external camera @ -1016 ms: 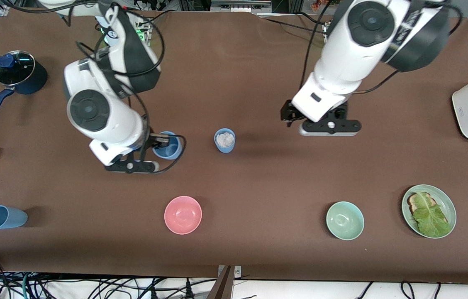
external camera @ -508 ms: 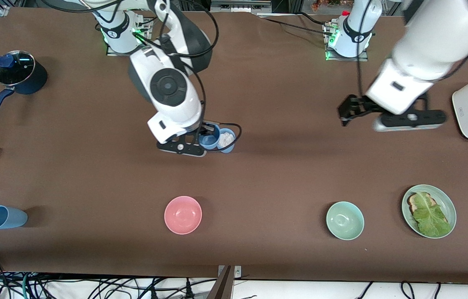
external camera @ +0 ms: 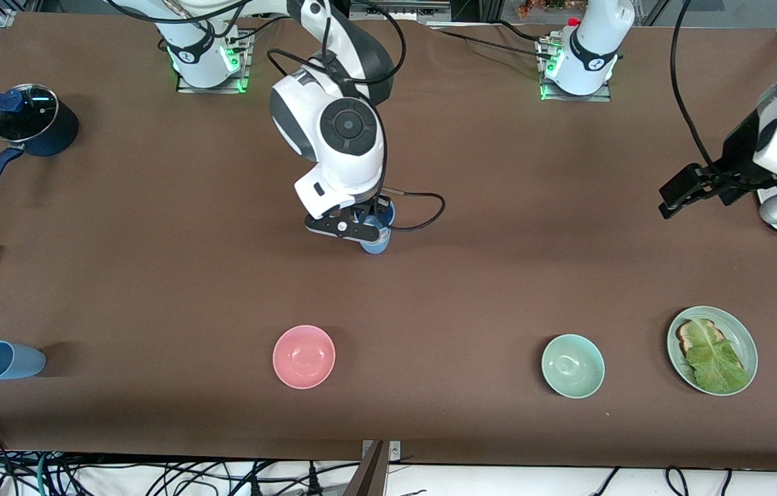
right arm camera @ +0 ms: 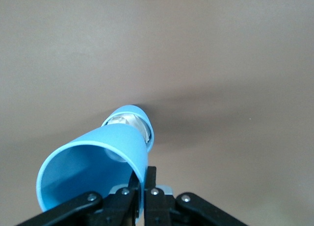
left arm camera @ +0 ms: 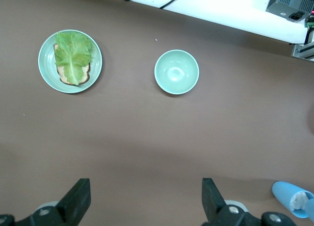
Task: Stack blue cups with both arms
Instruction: 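Lower the held cup onto the tissue cup while the left gripper withdraws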
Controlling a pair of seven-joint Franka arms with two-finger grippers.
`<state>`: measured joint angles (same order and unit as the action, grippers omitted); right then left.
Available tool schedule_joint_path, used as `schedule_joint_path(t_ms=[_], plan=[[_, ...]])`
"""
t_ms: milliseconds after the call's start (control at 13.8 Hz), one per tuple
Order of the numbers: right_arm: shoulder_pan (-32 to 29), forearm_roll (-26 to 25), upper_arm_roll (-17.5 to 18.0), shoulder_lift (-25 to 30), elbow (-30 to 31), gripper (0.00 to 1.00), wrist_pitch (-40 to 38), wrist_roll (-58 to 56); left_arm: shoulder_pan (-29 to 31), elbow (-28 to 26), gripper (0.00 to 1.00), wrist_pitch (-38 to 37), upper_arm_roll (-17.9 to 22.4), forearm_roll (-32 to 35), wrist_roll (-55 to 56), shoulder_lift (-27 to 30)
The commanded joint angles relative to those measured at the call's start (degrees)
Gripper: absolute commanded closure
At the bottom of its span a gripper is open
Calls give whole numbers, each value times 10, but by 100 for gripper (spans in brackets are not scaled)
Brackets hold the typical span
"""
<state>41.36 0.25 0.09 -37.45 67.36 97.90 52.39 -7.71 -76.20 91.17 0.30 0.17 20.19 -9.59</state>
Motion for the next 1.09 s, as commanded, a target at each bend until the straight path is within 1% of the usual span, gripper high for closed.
schedule_joint_path(t_ms=[0, 73, 218, 363, 580, 726, 1016], plan=[[6, -9, -5, 7, 14, 100, 4, 10, 16, -11, 0, -3, 10, 4, -100, 16], [8, -10, -5, 6, 19, 100, 5, 11, 16, -11, 0, -3, 23, 2, -130, 19], [12, -21, -5, 9, 37, 100, 13, 12, 23, -12, 0, -3, 30, 2, -160, 20], [12, -22, -5, 9, 41, 100, 19, 23, 30, -16, 0, -4, 36, 3, -182, 25], [14, -22, -5, 8, 51, 100, 36, 27, 38, -37, 0, -4, 51, 2, -238, 41], [15, -22, -5, 7, 53, 100, 41, 32, 38, -61, 0, -3, 54, 2, -244, 60], [17, -26, -6, 6, 66, 100, 60, 32, 38, -79, 0, -3, 59, 2, -244, 65]])
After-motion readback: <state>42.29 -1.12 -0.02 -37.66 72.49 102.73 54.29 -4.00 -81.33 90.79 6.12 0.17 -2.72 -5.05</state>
